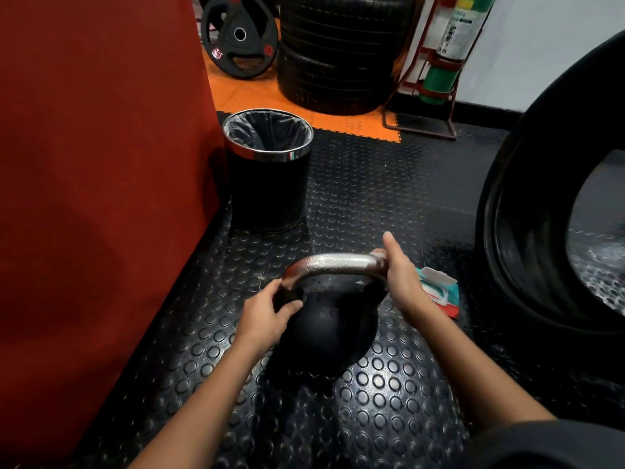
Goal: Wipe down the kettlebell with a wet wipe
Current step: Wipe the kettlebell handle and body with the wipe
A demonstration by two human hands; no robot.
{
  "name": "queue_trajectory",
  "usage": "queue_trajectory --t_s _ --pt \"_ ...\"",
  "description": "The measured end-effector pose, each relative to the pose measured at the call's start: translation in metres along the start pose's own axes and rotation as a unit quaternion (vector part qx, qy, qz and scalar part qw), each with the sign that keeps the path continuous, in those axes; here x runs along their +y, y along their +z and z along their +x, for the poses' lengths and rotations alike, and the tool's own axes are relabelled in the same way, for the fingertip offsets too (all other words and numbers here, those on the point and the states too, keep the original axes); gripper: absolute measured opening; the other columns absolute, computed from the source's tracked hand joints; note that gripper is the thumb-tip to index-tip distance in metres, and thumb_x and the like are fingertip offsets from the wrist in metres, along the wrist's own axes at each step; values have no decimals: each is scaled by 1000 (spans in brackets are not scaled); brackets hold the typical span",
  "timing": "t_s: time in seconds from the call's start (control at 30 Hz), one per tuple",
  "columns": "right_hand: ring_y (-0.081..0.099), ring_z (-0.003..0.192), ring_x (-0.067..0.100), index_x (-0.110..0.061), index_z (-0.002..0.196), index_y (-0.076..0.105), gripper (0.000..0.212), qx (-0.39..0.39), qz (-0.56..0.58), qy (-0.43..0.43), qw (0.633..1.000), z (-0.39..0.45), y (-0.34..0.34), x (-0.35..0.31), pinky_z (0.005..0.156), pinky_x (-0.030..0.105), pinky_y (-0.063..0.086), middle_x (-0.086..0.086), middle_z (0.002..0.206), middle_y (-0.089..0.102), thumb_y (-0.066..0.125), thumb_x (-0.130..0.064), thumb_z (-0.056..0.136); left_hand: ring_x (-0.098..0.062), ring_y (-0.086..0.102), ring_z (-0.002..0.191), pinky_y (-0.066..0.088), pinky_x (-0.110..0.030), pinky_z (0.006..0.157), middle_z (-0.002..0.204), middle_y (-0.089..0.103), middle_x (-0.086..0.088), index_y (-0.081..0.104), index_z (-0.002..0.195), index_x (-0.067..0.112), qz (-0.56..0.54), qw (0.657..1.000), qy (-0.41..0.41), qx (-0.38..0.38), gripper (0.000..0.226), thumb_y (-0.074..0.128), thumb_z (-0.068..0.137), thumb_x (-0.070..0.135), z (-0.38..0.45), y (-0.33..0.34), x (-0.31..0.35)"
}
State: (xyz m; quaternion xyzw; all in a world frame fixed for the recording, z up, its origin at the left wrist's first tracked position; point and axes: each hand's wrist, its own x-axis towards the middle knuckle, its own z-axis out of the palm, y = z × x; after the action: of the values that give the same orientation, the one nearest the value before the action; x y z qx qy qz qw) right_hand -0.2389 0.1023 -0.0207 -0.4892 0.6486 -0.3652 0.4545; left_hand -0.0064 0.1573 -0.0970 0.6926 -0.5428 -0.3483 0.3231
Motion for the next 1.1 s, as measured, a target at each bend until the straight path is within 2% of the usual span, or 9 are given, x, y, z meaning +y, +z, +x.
queue_trajectory --t_s 0.13,0.23,0.43,0.53,0.7,0.8,0.9,1.0,1.1 --pt "58 118 5 -35 112 69 48 30 -38 -190 981 -38 8 9 106 33 41 -15 118 68 28 -57 99 -11 64 105 49 -28 92 110 70 11 62 121 31 2 1000 -6 -4 43 74 81 39 2 0 1" --pt "42 137 3 -33 141 50 53 41 -15 -199 979 -51 9 38 115 30 31 -20 140 52 29 -59 100 -8 64 99 43 -19 83 103 71 12 65 116 30 -12 1000 2 -4 36 75 82 32 2 -1 5" --pt "51 131 4 -33 127 63 59 20 82 -52 995 -29 7 45 122 43 30 -12 136 61 35 -73 93 -7 63 94 41 -17 77 98 71 13 66 112 31 -23 1000 5 -3 31 75 83 29 -1 -3 8" --pt "47 132 3 -37 127 58 46 40 41 -128 990 -40 9 26 117 33 31 -13 139 57 29 -62 101 -6 62 91 39 -12 72 95 69 14 66 111 32 -20 1000 9 -2 30 75 83 28 -2 -4 11" --pt "36 143 4 -30 148 46 56 42 -8 -214 976 -59 16 28 117 30 26 -18 147 46 30 -57 102 4 58 83 36 -2 67 90 67 20 65 108 35 -23 1000 8 -8 28 75 84 28 -4 -5 14" --pt "46 133 -1 -30 137 55 60 51 71 -150 985 -48 12 36 117 31 32 -13 138 55 34 -66 94 11 54 81 36 -2 66 87 64 24 64 107 37 -29 999 11 -11 28 75 84 28 -4 -5 15" --pt "54 133 11 -21 136 63 98 15 120 -20 993 -25 7 39 121 43 32 -3 138 63 41 -94 73 6 56 83 36 -2 65 88 64 22 62 106 40 -29 999 8 -11 28 75 84 28 -4 -6 14" --pt "59 126 10 -23 128 68 89 -13 96 2 995 -22 5 31 119 42 34 -4 129 69 35 -90 80 7 57 83 36 -3 64 87 66 20 60 101 43 -29 999 8 -11 27 75 84 28 -4 -7 14" --pt "46 132 1 -32 133 57 68 36 18 -99 994 -48 9 20 118 33 29 -16 134 57 26 -75 91 5 58 84 36 -3 65 89 67 19 60 101 43 -30 999 9 -10 27 75 84 29 -4 -6 14"
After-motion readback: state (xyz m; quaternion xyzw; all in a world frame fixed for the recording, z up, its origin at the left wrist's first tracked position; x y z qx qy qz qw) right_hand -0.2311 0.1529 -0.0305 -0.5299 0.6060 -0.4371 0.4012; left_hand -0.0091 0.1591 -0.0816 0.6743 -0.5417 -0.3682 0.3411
